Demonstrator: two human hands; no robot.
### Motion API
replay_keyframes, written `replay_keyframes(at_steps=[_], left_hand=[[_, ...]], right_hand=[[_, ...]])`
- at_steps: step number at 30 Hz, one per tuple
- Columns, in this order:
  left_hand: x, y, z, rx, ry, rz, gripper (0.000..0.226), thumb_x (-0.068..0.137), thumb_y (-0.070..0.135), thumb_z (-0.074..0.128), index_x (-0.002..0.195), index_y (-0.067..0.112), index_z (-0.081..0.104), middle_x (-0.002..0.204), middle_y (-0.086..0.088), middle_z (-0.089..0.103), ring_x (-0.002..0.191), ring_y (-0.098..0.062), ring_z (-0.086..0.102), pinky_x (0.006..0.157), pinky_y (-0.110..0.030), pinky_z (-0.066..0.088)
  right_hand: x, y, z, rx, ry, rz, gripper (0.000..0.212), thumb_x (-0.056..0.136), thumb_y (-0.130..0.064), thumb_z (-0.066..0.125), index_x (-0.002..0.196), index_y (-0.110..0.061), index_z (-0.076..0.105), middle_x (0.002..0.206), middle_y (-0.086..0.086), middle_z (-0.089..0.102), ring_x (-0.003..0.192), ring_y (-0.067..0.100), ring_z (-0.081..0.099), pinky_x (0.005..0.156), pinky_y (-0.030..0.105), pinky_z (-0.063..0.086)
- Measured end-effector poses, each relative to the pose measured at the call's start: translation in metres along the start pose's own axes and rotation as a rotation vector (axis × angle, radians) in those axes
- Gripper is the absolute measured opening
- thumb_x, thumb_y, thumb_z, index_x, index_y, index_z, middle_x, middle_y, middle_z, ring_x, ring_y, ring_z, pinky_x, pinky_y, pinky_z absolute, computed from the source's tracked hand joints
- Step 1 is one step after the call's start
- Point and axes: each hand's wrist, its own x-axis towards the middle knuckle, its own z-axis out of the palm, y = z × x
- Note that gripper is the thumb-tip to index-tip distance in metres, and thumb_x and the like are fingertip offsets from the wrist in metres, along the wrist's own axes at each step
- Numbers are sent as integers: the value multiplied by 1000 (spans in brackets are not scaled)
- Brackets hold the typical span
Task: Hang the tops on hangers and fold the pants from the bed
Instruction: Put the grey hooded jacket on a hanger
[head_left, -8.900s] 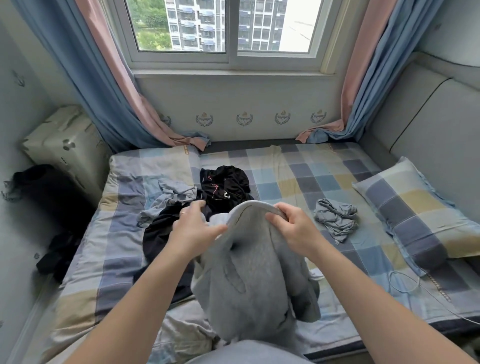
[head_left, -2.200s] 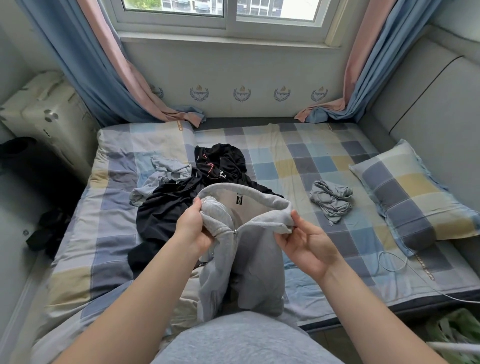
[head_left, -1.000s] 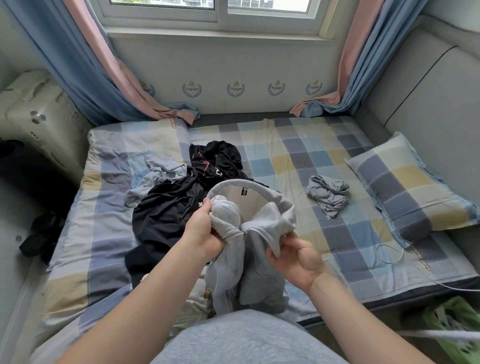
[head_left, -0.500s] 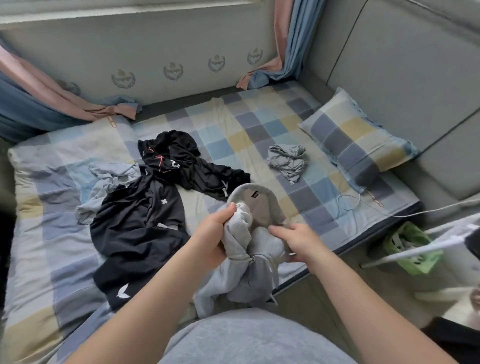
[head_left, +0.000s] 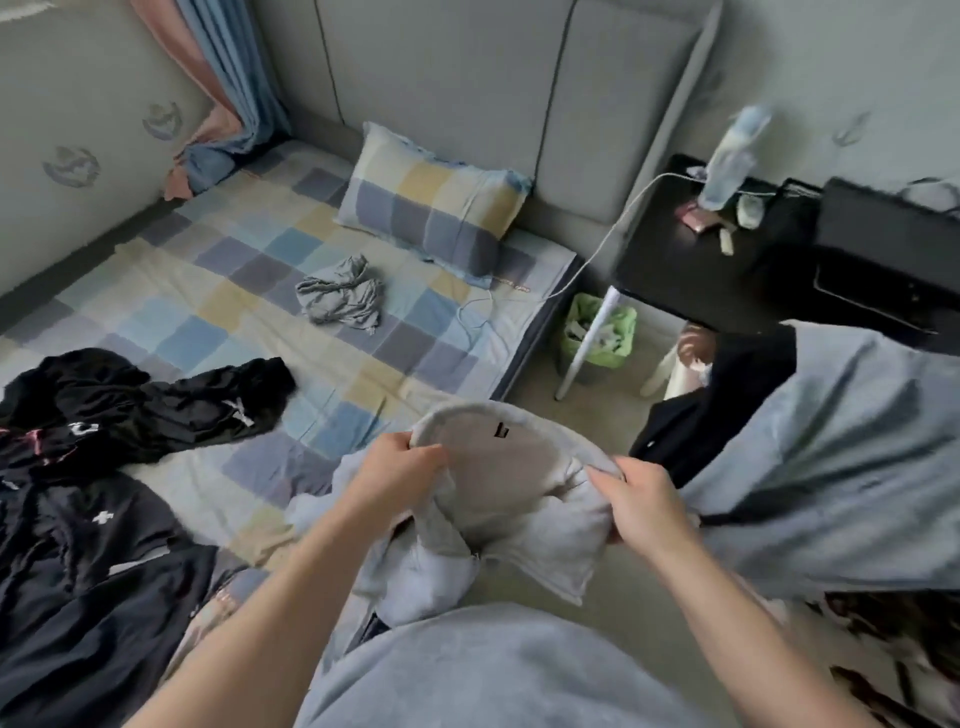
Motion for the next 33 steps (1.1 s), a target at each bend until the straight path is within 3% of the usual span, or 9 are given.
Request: replay_keyframes(at_steps=[3,6,11,15,19,21,24,28,33], left_hand=[[-8,12,71,186,-115,6,3,85,11,64,84,10,62,65,-3,59,58,-19,56,50,-26,46],[-19,20,152,268,-206,46,11,88,15,63,88,12,52,80,-7,54,69,-21,54,53,-28,45],[-48,47,279,373,-350,206,38,97,31,60,65,15,45,49,8,40,49,-14,36,47,-24,27],[-77,82,359,478,-466,393,37,100,38,53,72,16,43,57,4,39,50,-13,34,47,-25,29],[-109,126,434,501,-588,554,36,100,42,50,75,17,44,53,12,40,48,-9,37,49,-26,33],[-129,153,472,473,-701,630,37,102,41,49,77,13,47,58,6,43,53,-12,40,54,-30,34],[-162,199,525,415,-865,749,32,102,39,48,82,14,52,66,-3,44,62,-18,42,61,-35,34],[-207,263,592,328,-1020,907,34,101,35,50,73,18,42,53,8,38,46,-6,35,44,-16,30],[-264,348,651,227,-1155,1113,40,101,38,52,68,19,40,56,9,38,46,-3,35,45,-17,30]], right_hand=[[-26,55,-62,48,91,17,33,95,-19,61,74,6,53,61,1,52,61,17,50,60,32,40],[-51,106,-124,72,242,38,33,94,-16,62,64,-6,54,52,-10,53,52,6,49,52,27,41],[-94,167,-222,136,434,111,36,93,-19,61,60,-11,48,52,-10,48,53,9,45,54,31,35],[-132,198,-283,203,603,181,33,93,-21,59,67,-3,50,55,-6,46,55,12,44,56,32,34],[-160,214,-341,212,848,238,36,92,-17,60,61,-10,44,49,-12,39,52,12,38,55,32,33],[-175,217,-372,215,966,246,37,91,-16,61,59,-12,42,49,-11,36,54,15,38,56,33,33],[-198,215,-421,207,1099,259,34,91,-22,61,67,-3,48,57,-1,40,58,18,40,58,36,33],[-225,202,-489,134,1291,242,39,91,-21,61,60,-8,41,53,-8,34,54,12,35,54,34,28],[-240,176,-564,80,1516,211,36,93,-11,58,62,0,43,60,3,37,60,15,36,57,34,28]])
